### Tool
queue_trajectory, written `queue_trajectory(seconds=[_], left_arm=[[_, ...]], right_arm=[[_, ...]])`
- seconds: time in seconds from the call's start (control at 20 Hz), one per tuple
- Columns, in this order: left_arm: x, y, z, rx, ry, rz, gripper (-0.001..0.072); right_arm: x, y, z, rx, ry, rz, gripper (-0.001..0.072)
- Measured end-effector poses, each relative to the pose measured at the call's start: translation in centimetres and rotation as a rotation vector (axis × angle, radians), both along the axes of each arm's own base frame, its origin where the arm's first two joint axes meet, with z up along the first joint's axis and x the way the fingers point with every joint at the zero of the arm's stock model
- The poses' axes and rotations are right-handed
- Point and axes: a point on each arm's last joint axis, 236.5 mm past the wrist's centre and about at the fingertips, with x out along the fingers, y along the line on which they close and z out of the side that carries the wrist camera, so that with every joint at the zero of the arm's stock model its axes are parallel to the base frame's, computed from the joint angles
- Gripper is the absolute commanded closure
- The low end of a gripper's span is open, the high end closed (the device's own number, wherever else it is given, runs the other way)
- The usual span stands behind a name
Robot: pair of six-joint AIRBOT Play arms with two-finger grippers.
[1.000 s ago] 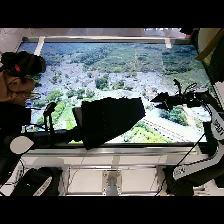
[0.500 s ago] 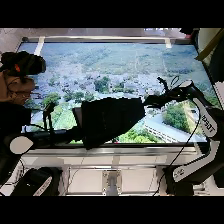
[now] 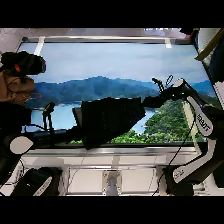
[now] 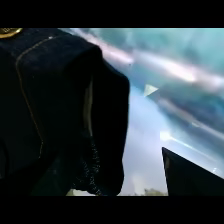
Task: Fold the clothes and pants, and hang the long-sleeved shirts on hangers.
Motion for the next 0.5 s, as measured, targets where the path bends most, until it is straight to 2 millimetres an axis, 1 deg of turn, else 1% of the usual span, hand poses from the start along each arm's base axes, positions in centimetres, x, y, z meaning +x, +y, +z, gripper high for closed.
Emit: queue_trajectory(seconds=[0.05,0.1,0.2,0.4,0.45,0.5], left_arm=[[0.0,0.0,0.0,0.001,-0.001,0.001,0.0213],[0.0,0.0,0.0,0.002,-0.001,0.001,0.0213],[0.0,0.1,0.0,0.004,-0.001,0.001,0.0213],[0.0,0.1,0.0,0.004,-0.001,0.000,0.0213],[0.0,0.1,-0.1,0.005,-0.001,0.001,0.0213],[0.0,0.1,-0.1,0.005,-0.001,0.001,0.0213]], right_arm=[[-0.4,0.5,-0.2,0.024,0.023,0.006,0.0078],[-0.8,1.0,-0.3,0.048,0.044,0.019,0.0115],[-1.5,2.0,-0.5,0.095,0.074,0.041,0.0127],[-1.9,3.2,-0.6,0.150,0.085,0.069,0.0184],[-2.0,3.3,-0.6,0.156,0.086,0.072,0.0338],[-1.9,3.3,-0.7,0.153,0.084,0.074,0.0607]])
